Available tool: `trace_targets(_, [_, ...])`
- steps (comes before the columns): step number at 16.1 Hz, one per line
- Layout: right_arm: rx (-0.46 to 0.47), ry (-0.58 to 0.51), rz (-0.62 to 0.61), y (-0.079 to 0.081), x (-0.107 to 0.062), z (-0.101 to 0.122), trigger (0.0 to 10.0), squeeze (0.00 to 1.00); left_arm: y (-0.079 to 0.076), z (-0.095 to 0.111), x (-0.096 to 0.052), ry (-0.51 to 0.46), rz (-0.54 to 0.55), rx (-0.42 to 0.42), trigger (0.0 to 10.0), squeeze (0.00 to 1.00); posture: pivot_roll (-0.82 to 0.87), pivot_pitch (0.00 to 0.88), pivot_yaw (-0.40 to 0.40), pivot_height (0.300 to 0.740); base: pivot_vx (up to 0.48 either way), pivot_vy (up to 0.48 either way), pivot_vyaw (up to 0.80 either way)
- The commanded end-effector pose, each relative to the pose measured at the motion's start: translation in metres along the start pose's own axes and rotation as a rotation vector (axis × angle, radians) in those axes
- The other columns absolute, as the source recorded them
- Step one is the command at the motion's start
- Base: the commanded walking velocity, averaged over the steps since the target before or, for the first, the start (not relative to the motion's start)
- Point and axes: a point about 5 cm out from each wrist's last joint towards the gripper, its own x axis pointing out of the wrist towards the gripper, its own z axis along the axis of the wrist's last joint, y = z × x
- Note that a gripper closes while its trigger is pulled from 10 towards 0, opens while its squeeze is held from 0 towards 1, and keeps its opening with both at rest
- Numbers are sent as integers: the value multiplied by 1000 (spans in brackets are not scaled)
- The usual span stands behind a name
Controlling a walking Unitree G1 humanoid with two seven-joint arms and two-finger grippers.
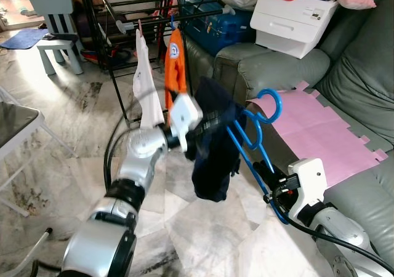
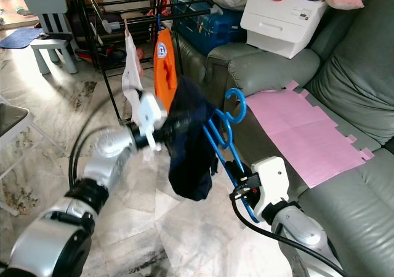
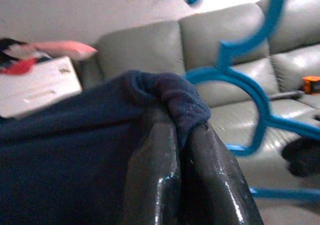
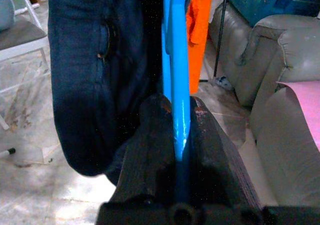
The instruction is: Hang hanger
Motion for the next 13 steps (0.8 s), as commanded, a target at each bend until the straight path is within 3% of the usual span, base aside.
trace_targets(1, [-27, -35, -2, -1, 3, 8, 10000, 0, -5, 3, 5, 9, -68, 21, 0, 0, -54, 0, -38, 740, 0, 0, 0])
trace_targets(3, [-29, -39, -2, -1, 2, 9, 10000, 0, -8, 1, 5, 23, -81, 27, 0, 0, -54, 0, -38, 740, 0, 0, 0])
trace_targets(4, [-38, -42, -1, -1, 3, 9, 10000, 0, -10, 1, 6, 24, -74, 30, 10000, 0, -55, 0, -38, 740, 0, 0, 0])
trace_targets(5, [-52, -50, -6, -1, 3, 9, 10000, 0, -9, 1, 8, 20, -51, 18, 10000, 1000, -54, 0, -38, 740, 0, 0, 0])
trace_targets(13, [-126, -103, -102, -10, 6, 14, 10000, 0, -17, -6, 5, 81, -148, -38, 10000, 1000, -50, 0, -39, 740, 0, 0, 0])
